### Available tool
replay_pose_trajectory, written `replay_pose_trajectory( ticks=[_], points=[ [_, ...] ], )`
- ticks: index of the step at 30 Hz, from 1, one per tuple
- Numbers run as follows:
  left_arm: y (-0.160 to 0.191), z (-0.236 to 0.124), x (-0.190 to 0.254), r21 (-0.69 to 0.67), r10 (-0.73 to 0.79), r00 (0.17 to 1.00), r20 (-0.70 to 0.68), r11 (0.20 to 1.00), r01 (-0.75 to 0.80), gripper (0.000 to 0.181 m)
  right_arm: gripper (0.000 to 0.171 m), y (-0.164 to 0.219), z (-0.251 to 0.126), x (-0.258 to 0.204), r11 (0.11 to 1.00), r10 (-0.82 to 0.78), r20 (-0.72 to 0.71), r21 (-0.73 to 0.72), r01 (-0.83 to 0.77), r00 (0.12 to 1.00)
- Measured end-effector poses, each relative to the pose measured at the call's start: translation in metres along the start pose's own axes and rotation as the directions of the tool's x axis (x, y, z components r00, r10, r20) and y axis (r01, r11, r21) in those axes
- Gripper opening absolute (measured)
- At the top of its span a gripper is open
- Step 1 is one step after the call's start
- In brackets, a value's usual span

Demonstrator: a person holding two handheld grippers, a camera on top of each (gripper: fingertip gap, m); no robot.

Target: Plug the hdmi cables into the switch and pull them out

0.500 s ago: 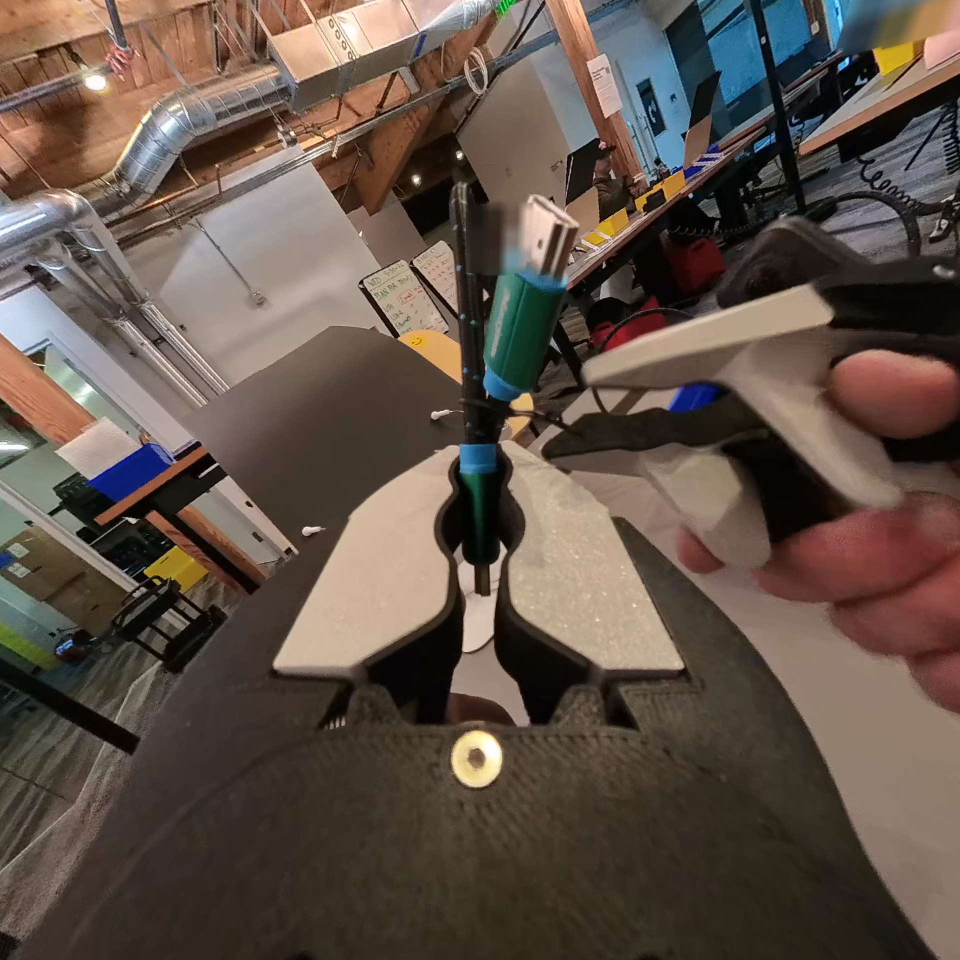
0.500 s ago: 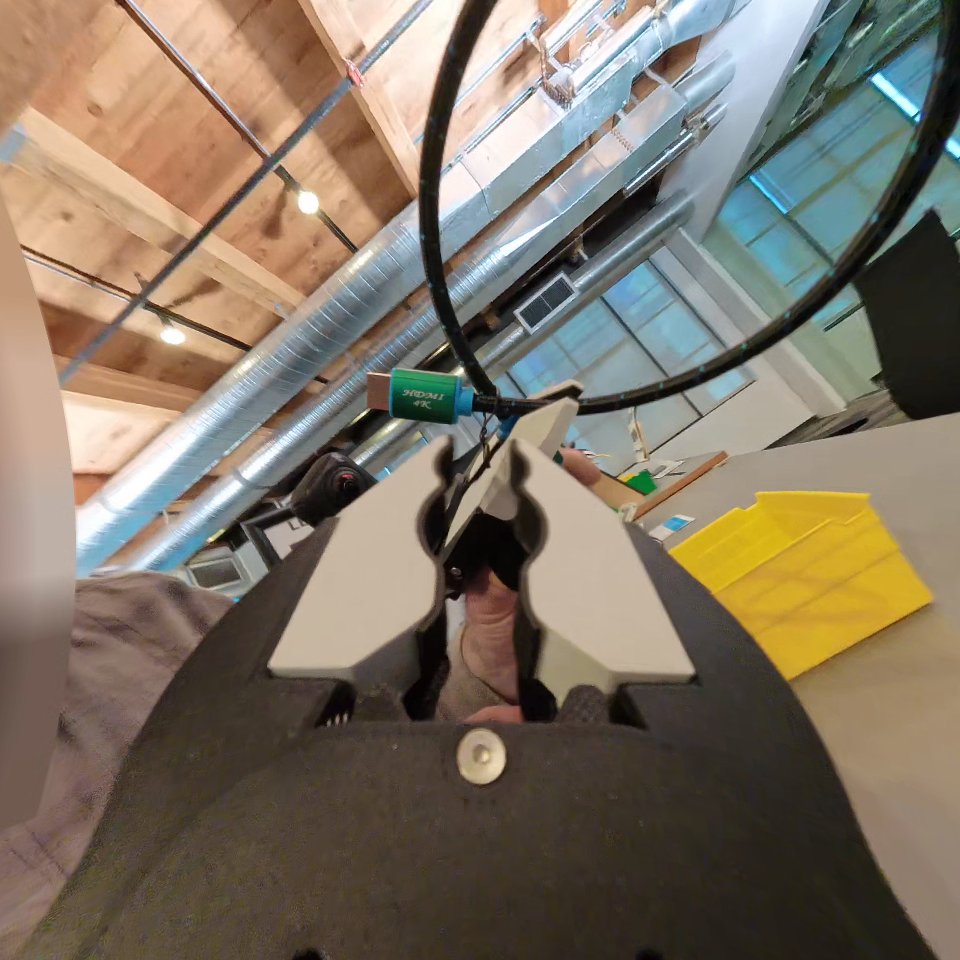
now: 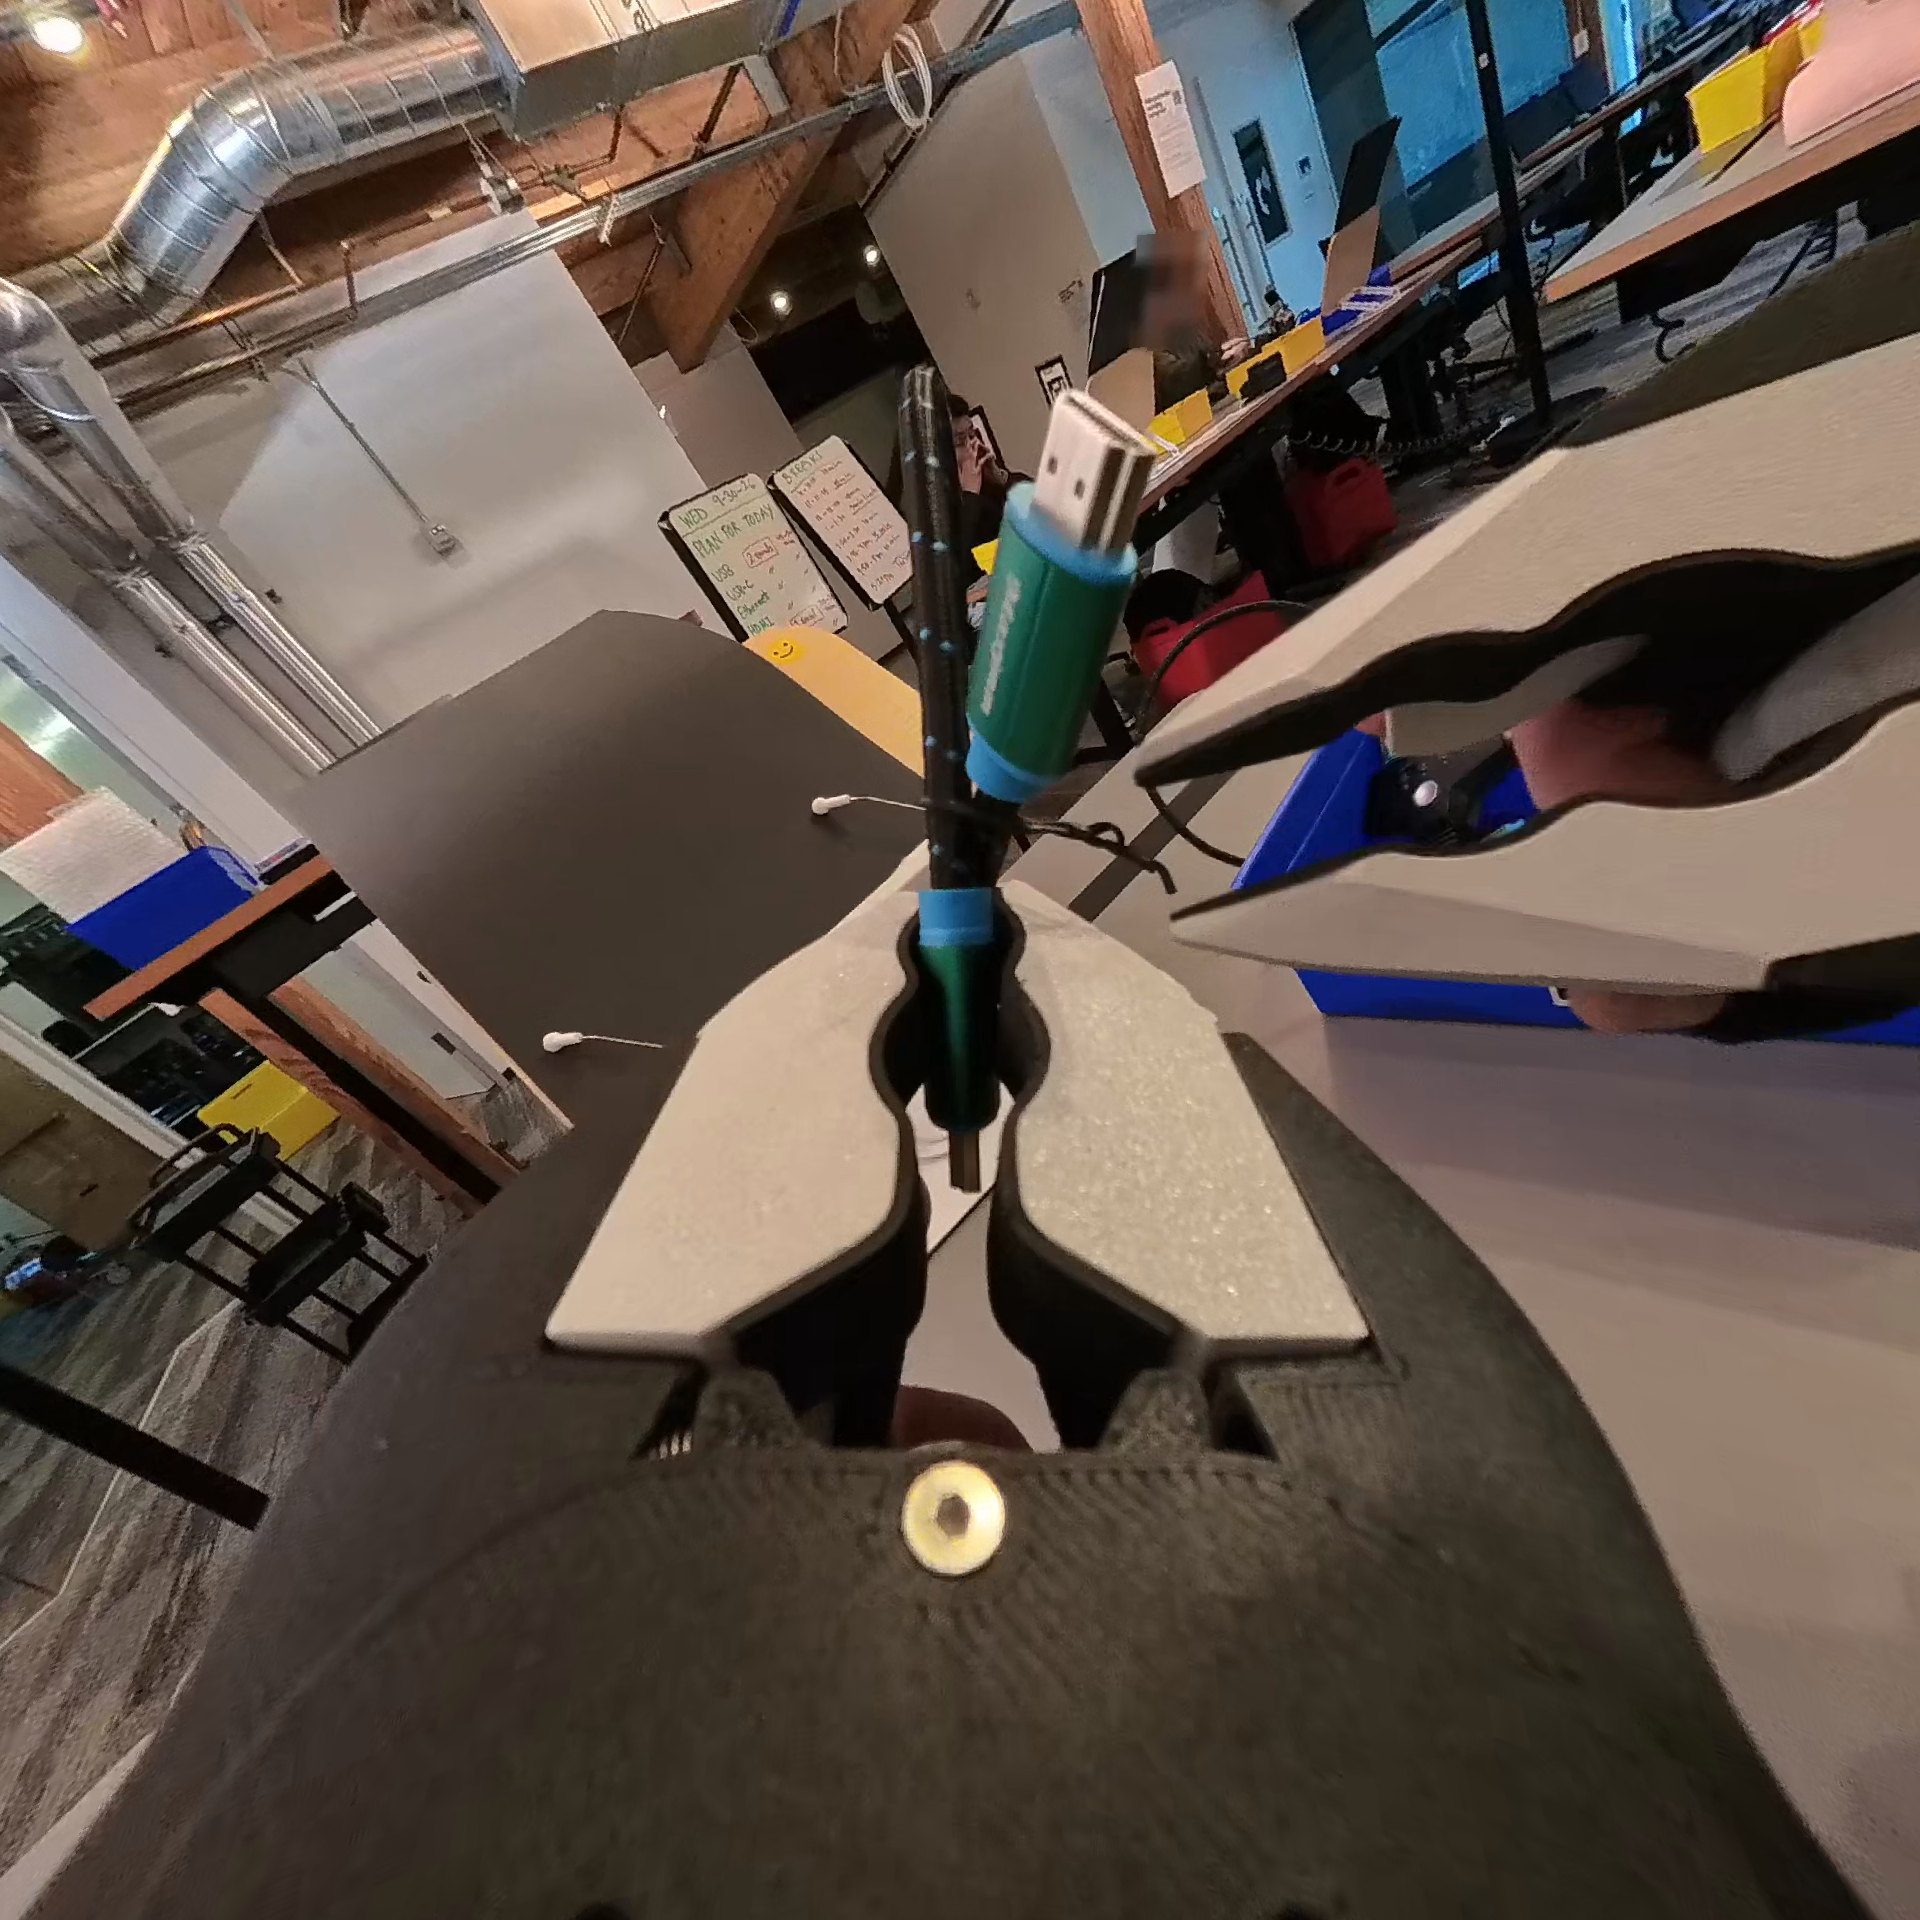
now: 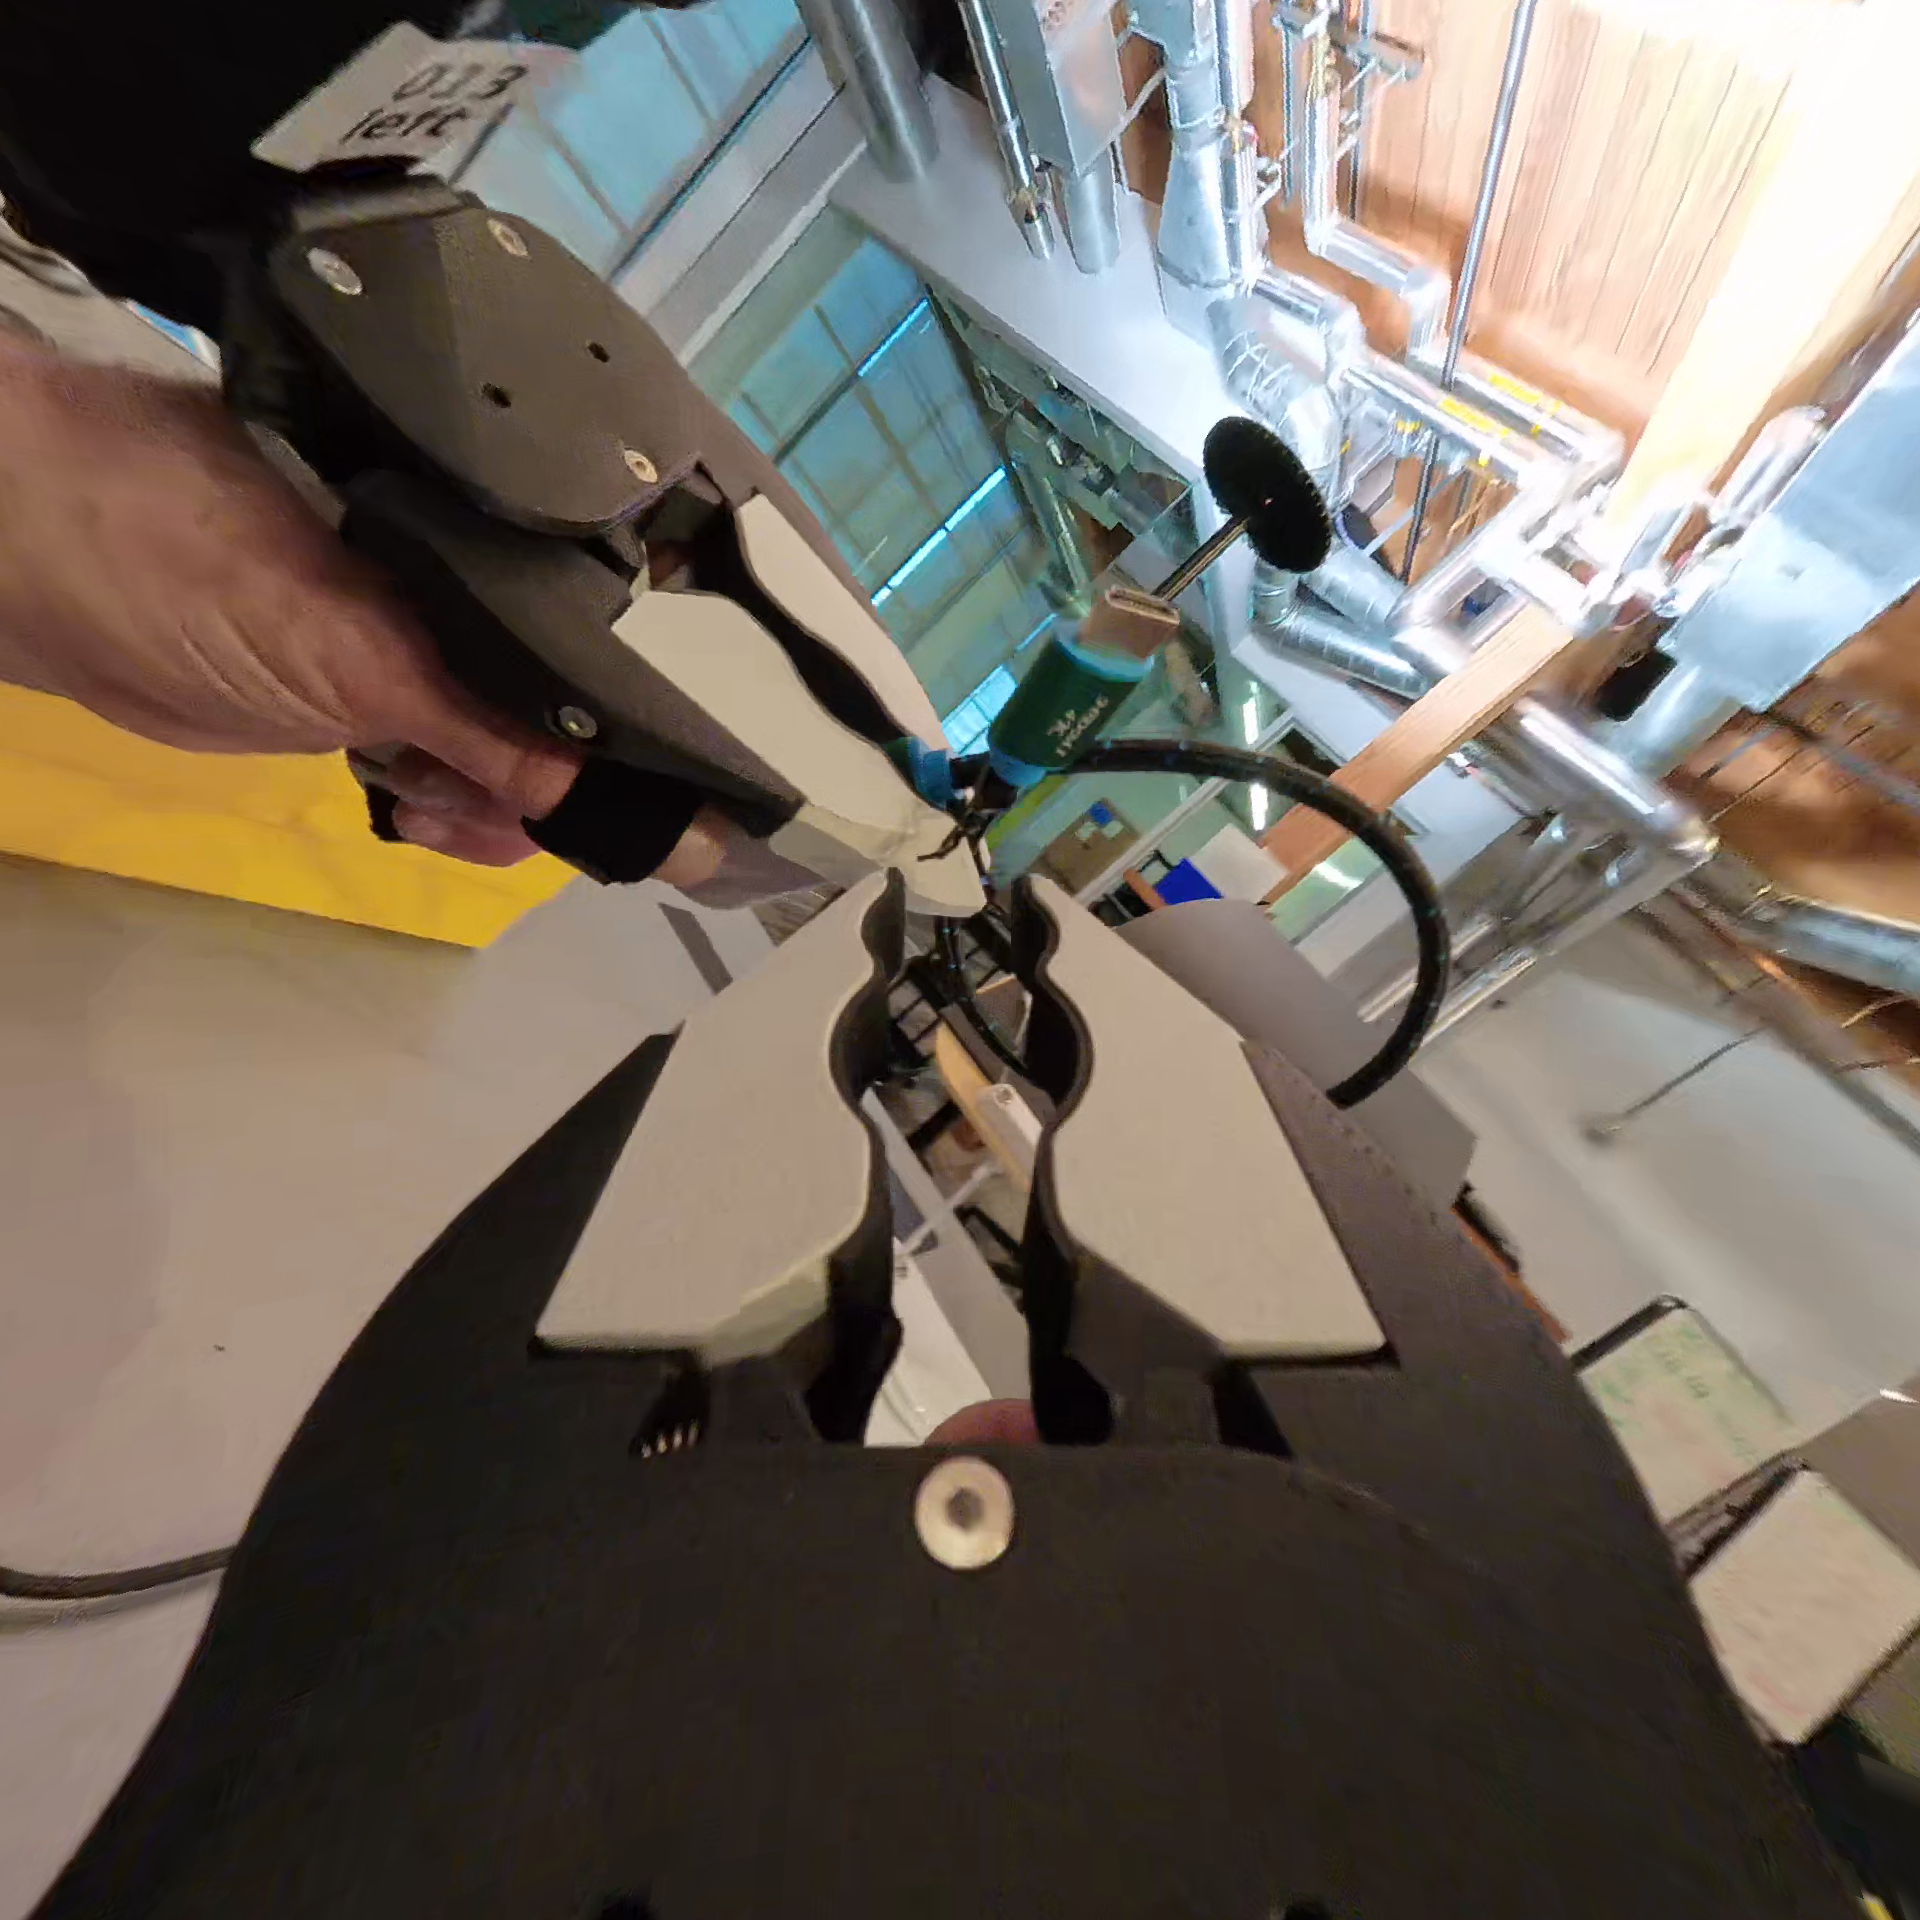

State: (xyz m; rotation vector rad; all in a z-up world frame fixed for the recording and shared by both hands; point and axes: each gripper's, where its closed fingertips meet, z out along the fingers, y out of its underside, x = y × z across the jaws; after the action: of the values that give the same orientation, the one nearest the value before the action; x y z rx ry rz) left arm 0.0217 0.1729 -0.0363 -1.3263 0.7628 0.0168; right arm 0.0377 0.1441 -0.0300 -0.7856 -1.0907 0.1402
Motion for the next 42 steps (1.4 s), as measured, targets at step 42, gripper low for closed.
replay_pose_trajectory(
  ticks=[42],
  points=[
    [0.010, 0.003, 0.012, -0.094, 0.041, 0.997, -0.060, 0.994, -0.046, 0.006, 0.000, -0.004, 0.003, -0.008, 0.966, -0.256, -0.017, -0.029, 0.255, 0.967]
  ],
)
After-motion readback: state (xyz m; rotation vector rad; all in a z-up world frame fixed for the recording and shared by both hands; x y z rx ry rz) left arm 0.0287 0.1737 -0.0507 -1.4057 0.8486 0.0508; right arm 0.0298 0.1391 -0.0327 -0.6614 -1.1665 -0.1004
